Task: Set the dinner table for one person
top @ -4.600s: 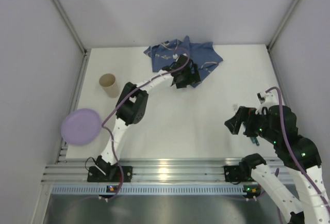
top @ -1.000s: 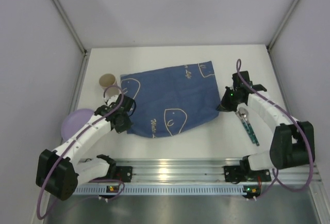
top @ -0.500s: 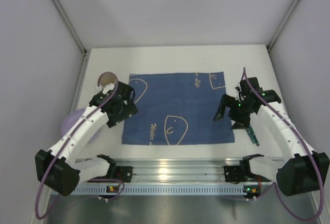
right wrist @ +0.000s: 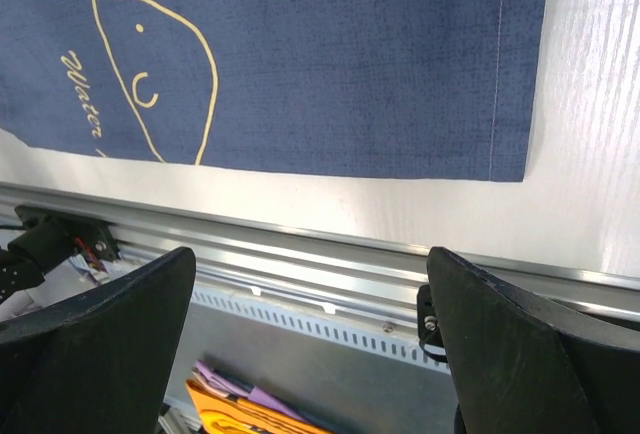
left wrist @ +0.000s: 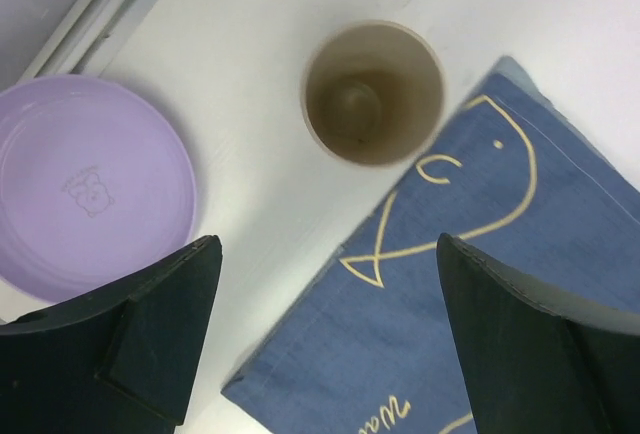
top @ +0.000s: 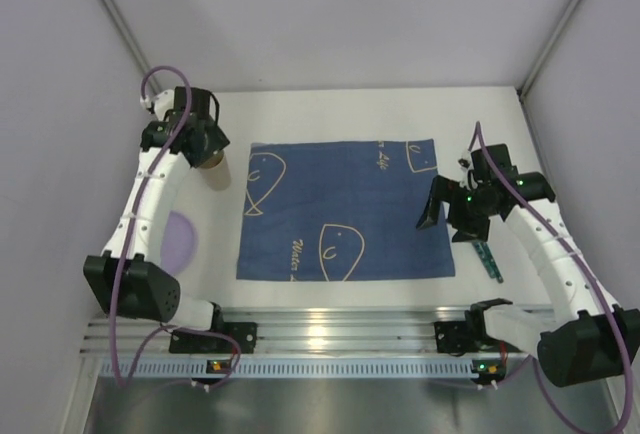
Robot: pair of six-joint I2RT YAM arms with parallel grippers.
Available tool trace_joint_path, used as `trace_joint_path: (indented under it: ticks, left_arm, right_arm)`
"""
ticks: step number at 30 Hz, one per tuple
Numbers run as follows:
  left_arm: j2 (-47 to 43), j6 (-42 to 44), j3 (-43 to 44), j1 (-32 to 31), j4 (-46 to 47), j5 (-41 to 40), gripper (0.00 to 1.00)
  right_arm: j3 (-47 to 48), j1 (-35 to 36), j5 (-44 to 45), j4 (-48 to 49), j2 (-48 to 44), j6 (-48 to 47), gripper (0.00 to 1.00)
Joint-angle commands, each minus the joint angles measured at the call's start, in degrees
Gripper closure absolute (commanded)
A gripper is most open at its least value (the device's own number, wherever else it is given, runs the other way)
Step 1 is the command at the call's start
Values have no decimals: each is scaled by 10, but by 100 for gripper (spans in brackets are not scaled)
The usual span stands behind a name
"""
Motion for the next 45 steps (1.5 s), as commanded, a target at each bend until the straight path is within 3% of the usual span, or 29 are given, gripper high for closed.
trace_joint_path:
  ticks: [1,5,8,16,18,21,23,28,33,39,45]
  left_arm:
    - [23,42,7,48,51,36,7]
    - [58,57,-8,114,92,75,9]
    - [82,70,-22,127,129,99,12]
    - [147,60,-59,130,192,137,35]
    - [165,60,-65,130,197,142,48]
    - [186,65,-60,131,202,136,89]
    - [203,70,-52,131,200,139,100]
    - [205,87,20,126,179,194,100]
    - [216,135,113,95,124,274,100]
    - [195,173,137,-25,77,280,100]
    - [161,154,102,-121,55,279,100]
  right_arm:
    - [14,2,1,-7,7,-14,0]
    - [14,2,4,-4,17,-15,0]
    - [13,-1,6,-3,27,-18,0]
    - [21,-2,8,11,59,-23,0]
    - [21,-3,7,15,68,-23,0]
    - [32,-3,1,21,81,-26,0]
    - [45,-3,-12,24,93,-28,0]
    - [157,15,-26,32,130,-33,0]
    - [362,84,-32,17,238,-28,0]
    - [577,160,-39,-12,382,-9,0]
    - [647,194,-75,3,446,10,0]
